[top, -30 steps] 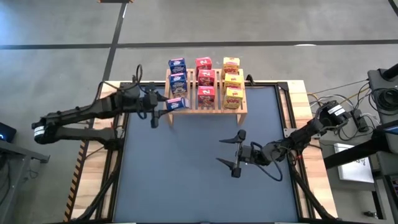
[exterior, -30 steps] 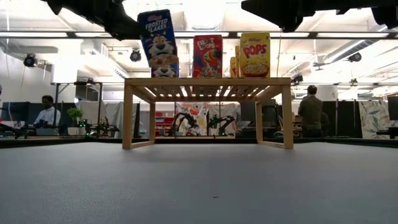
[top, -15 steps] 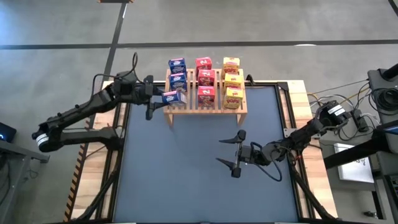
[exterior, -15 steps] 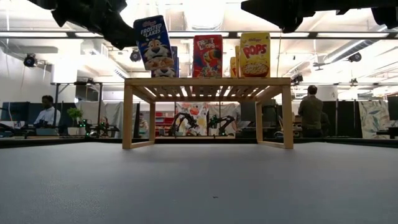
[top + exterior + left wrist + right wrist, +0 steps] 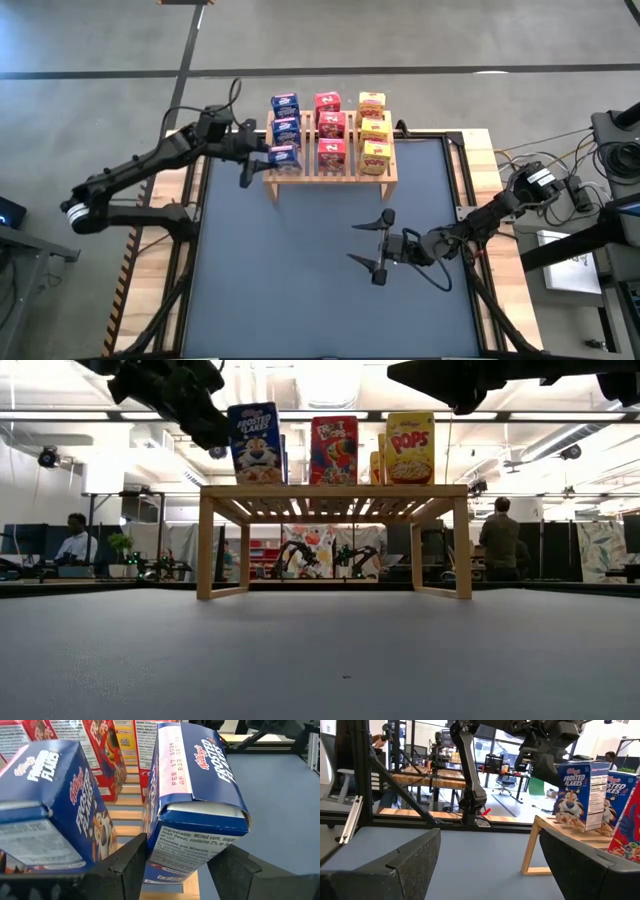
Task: Stack cereal on shelf
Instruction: Put the blue cereal box on the shelf aligned with the other blue cereal boxes, then return to Home Position
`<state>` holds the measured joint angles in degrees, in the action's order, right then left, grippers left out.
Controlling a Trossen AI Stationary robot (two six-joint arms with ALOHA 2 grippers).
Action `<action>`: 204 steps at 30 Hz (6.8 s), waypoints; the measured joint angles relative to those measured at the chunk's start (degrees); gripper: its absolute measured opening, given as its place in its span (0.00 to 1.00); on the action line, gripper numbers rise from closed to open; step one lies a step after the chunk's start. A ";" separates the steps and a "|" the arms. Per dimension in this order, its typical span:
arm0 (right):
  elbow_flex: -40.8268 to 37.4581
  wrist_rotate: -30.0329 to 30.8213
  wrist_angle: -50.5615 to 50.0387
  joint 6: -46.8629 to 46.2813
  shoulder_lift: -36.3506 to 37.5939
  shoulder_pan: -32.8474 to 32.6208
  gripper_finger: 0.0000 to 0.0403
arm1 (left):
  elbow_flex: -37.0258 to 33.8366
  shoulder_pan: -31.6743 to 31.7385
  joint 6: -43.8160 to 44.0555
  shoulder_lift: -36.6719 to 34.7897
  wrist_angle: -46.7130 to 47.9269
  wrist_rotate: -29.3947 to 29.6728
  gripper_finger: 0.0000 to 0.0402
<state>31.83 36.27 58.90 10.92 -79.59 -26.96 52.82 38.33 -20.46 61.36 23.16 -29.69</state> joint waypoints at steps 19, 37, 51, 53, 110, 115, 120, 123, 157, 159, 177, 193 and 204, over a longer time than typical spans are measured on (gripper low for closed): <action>-0.02 0.00 -0.14 -0.02 0.00 0.00 0.82 | 1.73 1.92 -0.06 2.58 2.61 -0.71 0.47; -0.02 0.00 -0.38 -0.02 -0.31 0.00 0.82 | 1.68 2.12 0.05 -0.31 3.65 1.32 0.66; -0.02 -0.28 -10.79 -0.45 7.08 -0.02 0.82 | -2.47 -1.18 4.22 -16.06 5.01 7.86 0.55; -0.02 -0.28 -16.12 -0.98 10.61 -0.02 0.82 | -5.47 -2.35 6.65 -19.87 1.42 9.65 0.50; -24.97 -8.20 -49.50 5.12 79.56 0.74 0.02 | -40.94 -12.57 18.42 -55.37 -26.73 4.54 0.10; -27.65 -8.19 -45.98 5.19 79.49 0.74 0.02 | -44.52 -12.57 18.51 -58.88 -27.31 4.47 0.10; -30.47 -8.20 -43.96 5.05 79.58 0.74 0.02 | -48.06 -12.59 19.86 -61.40 -29.73 4.14 0.10; -31.15 -8.23 -44.67 3.73 79.53 0.74 0.02 | -49.93 -12.64 20.19 -61.18 -31.38 3.19 0.10; -31.20 -10.66 -55.01 -0.56 79.45 0.74 0.02 | -52.31 -12.63 33.40 -60.43 -27.69 3.68 0.10; -31.21 -10.84 -55.07 -0.90 79.32 0.74 0.02 | -52.31 -12.63 33.25 -60.45 -27.78 3.69 0.10; -31.21 -10.78 -55.32 10.14 79.03 0.74 0.02 | -52.31 -12.63 34.74 -60.21 -28.20 3.64 0.10; -31.23 -10.78 -55.26 10.08 79.03 0.74 0.02 | -52.31 -12.63 34.72 -60.21 -28.29 3.64 0.10; -31.26 -10.76 -55.26 10.09 79.03 0.74 0.02 | -52.31 -12.63 34.72 -60.21 -28.29 3.62 0.10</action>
<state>0.58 25.51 3.65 21.01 -0.56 -26.22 0.51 25.69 14.26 1.15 -5.13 -26.06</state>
